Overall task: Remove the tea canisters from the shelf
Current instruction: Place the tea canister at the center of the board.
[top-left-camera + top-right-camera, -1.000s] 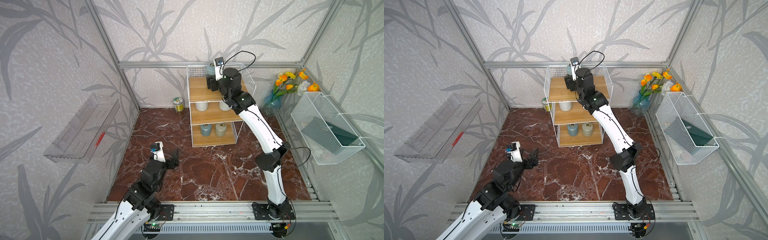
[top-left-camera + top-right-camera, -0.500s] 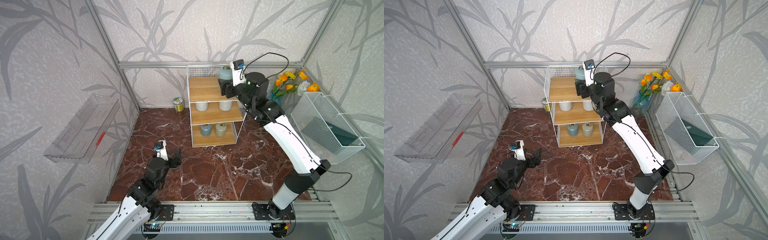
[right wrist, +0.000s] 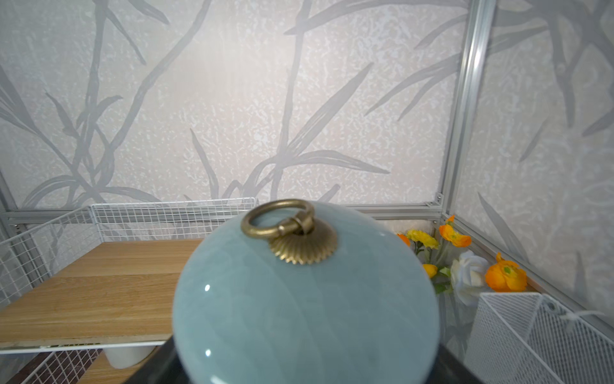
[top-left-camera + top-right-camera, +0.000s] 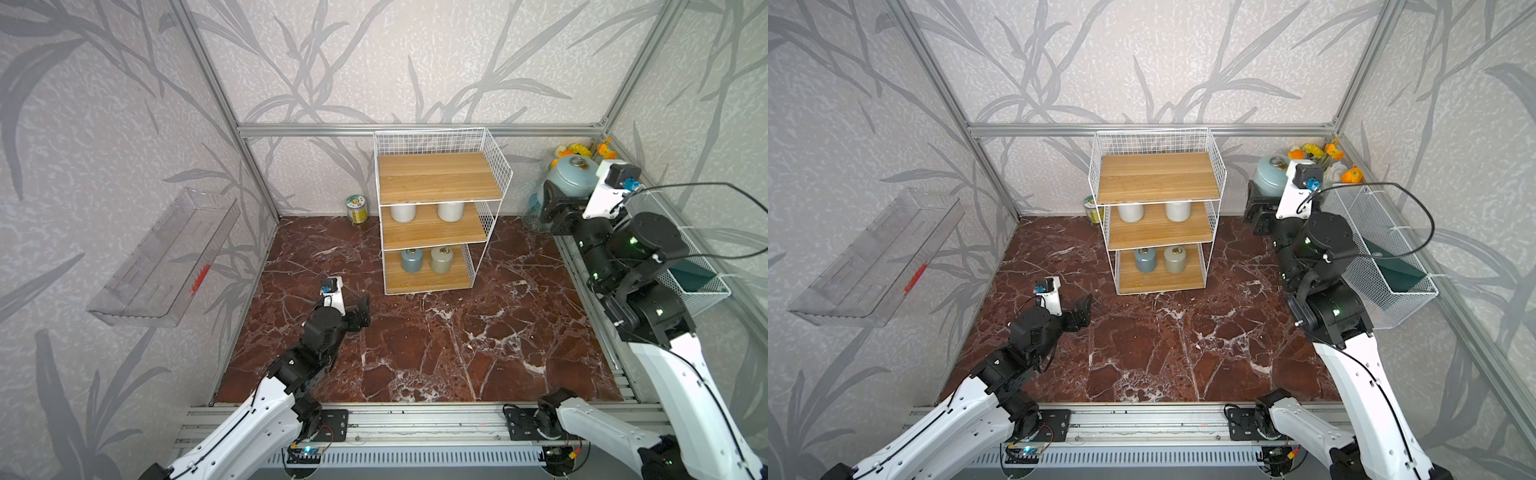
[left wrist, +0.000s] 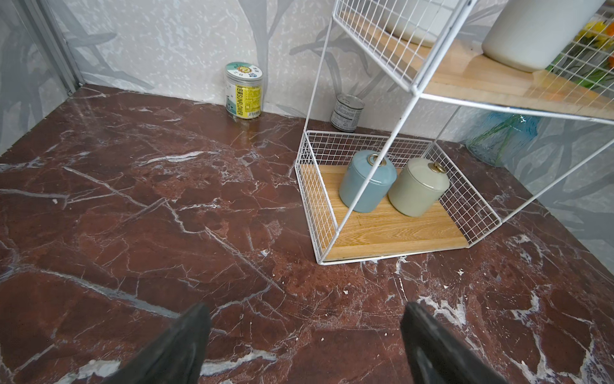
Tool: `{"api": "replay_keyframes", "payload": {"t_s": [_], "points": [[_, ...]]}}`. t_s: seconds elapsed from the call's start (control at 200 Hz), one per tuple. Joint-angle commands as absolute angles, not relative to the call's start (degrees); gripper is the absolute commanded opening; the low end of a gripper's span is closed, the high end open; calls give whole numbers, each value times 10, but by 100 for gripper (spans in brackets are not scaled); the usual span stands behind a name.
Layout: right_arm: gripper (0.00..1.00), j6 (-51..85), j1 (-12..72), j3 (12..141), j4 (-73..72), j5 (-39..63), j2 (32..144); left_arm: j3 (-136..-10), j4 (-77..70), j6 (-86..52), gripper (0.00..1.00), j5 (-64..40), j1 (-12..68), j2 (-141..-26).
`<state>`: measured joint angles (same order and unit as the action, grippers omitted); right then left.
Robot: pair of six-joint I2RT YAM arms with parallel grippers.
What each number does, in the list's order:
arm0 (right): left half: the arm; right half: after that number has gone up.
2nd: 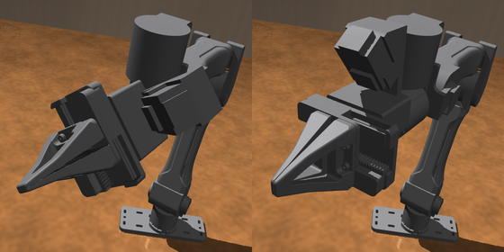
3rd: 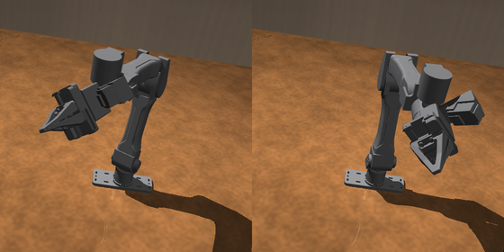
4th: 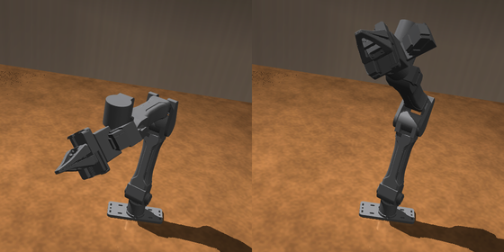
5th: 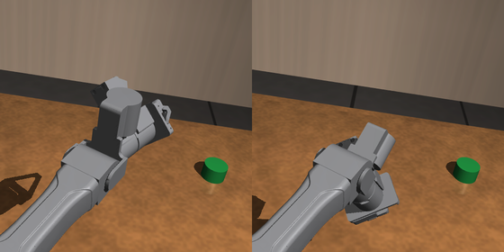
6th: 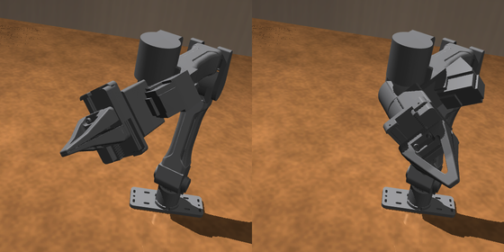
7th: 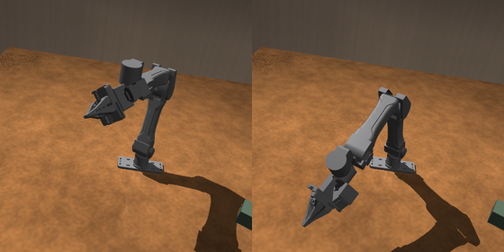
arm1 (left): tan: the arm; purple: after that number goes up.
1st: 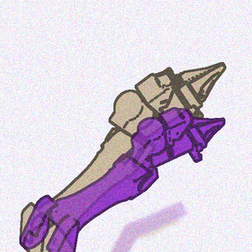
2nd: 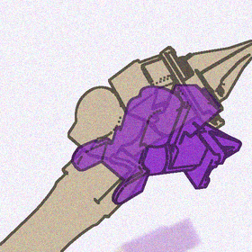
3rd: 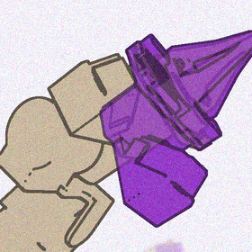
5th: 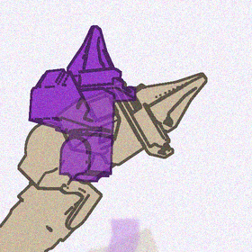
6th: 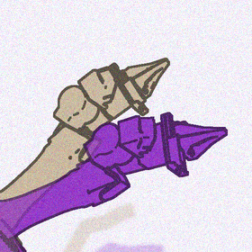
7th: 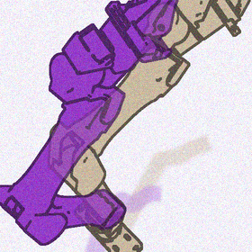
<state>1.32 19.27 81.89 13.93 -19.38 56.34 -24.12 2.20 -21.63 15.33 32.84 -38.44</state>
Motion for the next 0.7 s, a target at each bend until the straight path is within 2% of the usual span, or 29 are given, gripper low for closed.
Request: {"api": "replay_keyframes", "payload": {"t_s": [0.0,0.26,0.495,0.695], "points": [[62,53,173,769,95,-208,546,-253,-10,-212,91,139,329,-402],[63,121,144,631,86,-218,530,-267,-15,-206,91,131,329,-426],[63,159,136,472,-38,-241,545,-268,-6,-210,92,134,329,-418],[63,176,124,401,-131,-236,612,-272,-4,-209,92,137,329,-425]]}}
